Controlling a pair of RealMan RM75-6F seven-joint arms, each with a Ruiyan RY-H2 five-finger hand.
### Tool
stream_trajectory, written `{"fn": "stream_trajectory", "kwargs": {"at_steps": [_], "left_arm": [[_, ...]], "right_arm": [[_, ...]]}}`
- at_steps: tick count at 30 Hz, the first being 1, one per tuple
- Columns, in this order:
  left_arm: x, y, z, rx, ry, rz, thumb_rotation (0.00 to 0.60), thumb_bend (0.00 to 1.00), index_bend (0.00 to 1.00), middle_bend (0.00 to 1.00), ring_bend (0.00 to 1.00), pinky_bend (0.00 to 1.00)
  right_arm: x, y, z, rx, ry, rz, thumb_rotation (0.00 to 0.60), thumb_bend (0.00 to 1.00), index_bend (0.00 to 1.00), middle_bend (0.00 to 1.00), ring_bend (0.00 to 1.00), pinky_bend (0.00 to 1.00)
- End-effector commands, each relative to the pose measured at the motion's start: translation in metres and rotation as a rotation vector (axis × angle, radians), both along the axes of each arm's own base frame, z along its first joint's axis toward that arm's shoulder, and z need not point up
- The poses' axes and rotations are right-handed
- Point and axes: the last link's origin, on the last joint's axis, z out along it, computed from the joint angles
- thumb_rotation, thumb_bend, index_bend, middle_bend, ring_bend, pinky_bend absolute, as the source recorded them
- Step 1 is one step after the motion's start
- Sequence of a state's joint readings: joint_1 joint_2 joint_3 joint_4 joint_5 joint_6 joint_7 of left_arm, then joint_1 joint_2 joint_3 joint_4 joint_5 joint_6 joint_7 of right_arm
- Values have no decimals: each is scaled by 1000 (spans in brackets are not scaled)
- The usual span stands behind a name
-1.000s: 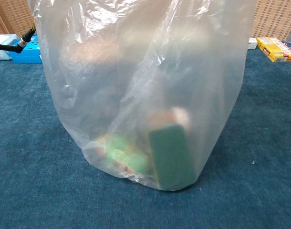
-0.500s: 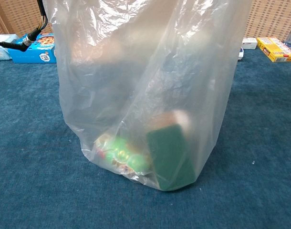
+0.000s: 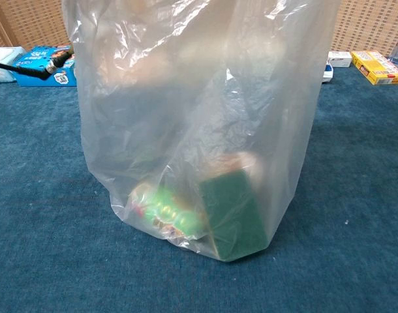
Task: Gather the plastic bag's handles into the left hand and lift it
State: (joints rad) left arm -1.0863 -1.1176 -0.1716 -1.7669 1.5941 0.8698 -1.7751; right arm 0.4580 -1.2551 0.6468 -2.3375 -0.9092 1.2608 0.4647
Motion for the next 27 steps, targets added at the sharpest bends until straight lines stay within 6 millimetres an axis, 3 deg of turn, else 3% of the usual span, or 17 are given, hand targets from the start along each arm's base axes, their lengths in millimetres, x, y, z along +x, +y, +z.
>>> {"fn": "stream_trajectory", "kwargs": {"at_steps": [1,13,27], "left_arm": [[2,-1,-5,-12,12,-9,0,233,353,315,253,202],[6,-2,-9,-42,12,-17,0,232,352,315,253,202],[26,-3,-25,-66,17,-39,0,231,352,295,217,202]], "right_arm": [[1,-1,-1,-1,6,2,600,35,63,100,43,66],[4,-5,-7,-8,26,-1,600,35,56,95,41,64],[12,-9,-9,-12,39,11,600,35,48,91,39,64]]}}
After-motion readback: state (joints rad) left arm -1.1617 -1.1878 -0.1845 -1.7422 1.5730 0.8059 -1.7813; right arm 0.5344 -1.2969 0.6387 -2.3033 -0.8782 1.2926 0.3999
